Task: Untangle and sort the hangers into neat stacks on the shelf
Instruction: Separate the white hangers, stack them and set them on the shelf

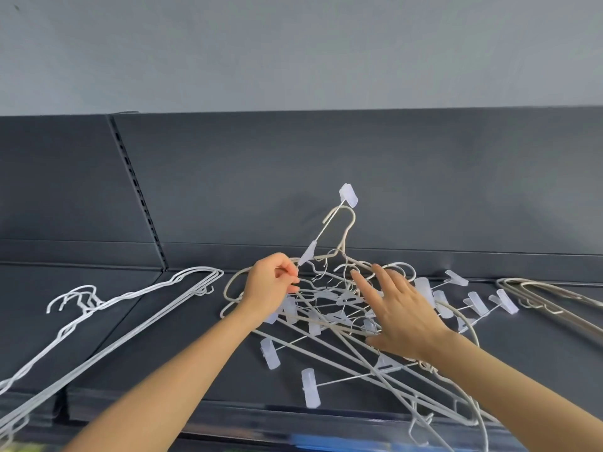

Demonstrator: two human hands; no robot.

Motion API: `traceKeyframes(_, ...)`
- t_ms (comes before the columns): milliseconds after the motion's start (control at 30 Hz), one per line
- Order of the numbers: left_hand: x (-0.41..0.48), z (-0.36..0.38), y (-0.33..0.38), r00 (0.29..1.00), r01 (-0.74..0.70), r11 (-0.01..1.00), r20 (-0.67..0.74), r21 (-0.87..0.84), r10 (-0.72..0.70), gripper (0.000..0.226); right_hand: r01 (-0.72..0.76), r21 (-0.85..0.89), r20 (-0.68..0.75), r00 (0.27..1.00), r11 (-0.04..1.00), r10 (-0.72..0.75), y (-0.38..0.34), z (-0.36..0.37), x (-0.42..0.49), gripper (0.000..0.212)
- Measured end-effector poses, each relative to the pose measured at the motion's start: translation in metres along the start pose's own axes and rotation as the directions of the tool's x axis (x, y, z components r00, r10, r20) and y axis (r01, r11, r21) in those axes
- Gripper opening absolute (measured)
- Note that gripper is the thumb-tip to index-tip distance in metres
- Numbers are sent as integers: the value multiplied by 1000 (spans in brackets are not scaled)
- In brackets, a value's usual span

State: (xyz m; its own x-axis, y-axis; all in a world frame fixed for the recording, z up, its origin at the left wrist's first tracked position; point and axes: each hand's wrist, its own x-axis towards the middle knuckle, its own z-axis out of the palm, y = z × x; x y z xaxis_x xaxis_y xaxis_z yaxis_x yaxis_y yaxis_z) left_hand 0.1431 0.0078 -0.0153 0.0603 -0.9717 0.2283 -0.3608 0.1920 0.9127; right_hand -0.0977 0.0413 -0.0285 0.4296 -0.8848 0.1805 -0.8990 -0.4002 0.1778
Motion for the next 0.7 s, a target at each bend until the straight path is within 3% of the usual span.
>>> traceKeyframes(267,3,-48,-14,983,78,993,-160,-90,-92,26,-66,66,92,994,996,60,15,3,0,112)
traceKeyframes(500,-6,-87,-50,894,238,949,-334,-208,-298,22,-121,42,37,992,992,120,18,10,0,108)
traceKeyframes(700,-16,-96,-85,844,390,901,-318,-191,-432,20,-232,13,19,973,973,231,29,13,-11,108)
